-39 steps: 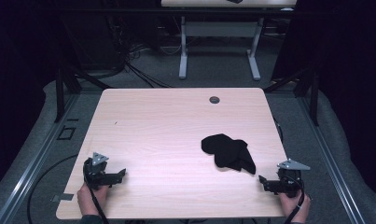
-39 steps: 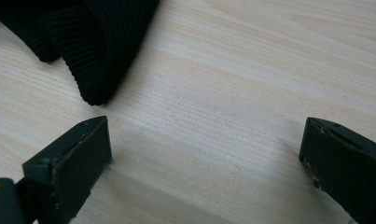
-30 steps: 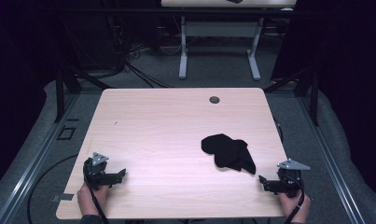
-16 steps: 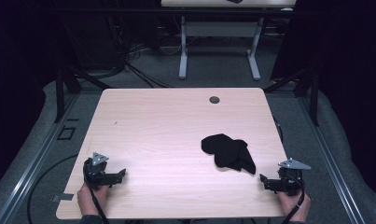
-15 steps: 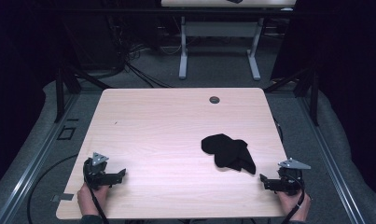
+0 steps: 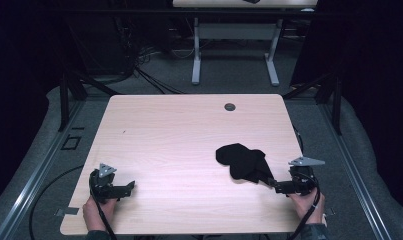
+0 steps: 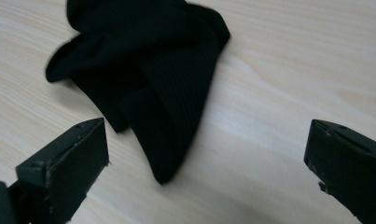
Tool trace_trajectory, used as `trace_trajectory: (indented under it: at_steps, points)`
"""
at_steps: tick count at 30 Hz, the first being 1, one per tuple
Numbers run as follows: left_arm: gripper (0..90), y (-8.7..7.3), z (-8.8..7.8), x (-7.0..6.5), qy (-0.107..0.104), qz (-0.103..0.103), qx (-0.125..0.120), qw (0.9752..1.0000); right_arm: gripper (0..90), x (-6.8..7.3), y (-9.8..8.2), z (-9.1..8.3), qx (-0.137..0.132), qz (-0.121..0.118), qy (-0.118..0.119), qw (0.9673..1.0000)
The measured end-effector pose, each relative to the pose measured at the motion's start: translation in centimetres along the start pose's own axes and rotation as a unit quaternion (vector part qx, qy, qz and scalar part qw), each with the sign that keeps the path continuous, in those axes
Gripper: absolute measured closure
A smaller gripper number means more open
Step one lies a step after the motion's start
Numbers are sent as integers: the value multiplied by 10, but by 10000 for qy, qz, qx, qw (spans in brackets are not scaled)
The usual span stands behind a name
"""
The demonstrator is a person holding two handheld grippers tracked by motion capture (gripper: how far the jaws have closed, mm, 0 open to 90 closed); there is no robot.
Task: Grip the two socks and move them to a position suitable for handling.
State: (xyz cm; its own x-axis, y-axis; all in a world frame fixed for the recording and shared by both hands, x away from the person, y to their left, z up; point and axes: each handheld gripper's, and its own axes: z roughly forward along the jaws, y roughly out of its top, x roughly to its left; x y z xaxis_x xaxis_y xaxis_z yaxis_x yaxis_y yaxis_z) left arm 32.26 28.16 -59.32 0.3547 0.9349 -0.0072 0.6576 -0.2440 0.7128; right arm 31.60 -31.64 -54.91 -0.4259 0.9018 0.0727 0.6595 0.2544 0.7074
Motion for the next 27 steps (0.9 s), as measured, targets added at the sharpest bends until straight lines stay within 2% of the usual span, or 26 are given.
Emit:
trace_trajectory:
  at_steps: [4,6,10,11,13,16,17,19,20,21,22,23,27]
  points:
    - [3,0,0,0,-1,3,2,10000,18,11,23,8,-47,-220,145,9996]
    - [3,0,0,0,0,4,1,10000,30,15,34,14,66,-338,311,9989]
    - [3,0,0,0,-1,4,3,10000,93,20,51,31,241,-359,510,9978]
    - [3,0,0,0,-1,4,2,10000,142,22,56,40,298,-354,481,9978]
    - [3,0,0,0,-1,3,1,10000,157,23,58,45,357,-312,425,9980]
    - [4,0,0,0,-1,19,14,10000,262,22,60,60,697,-244,330,9967]
    - [3,0,0,0,-1,19,14,10000,327,20,58,67,807,-158,345,9960]
    - [3,0,0,0,-1,3,2,10000,362,19,57,69,859,-129,308,9957]
    - [3,0,0,0,-2,3,2,10000,405,20,56,71,816,-36,301,9962]
    - [3,0,0,0,-2,3,2,10000,545,19,56,70,789,-29,174,9967]
    - [3,0,0,0,-1,2,1,10000,609,18,55,68,771,12,210,9968]
    - [3,0,0,0,-1,2,1,10000,609,18,55,68,771,12,210,9968]
    - [3,0,0,0,-1,5,4,10000,745,16,53,66,674,76,280,9973]
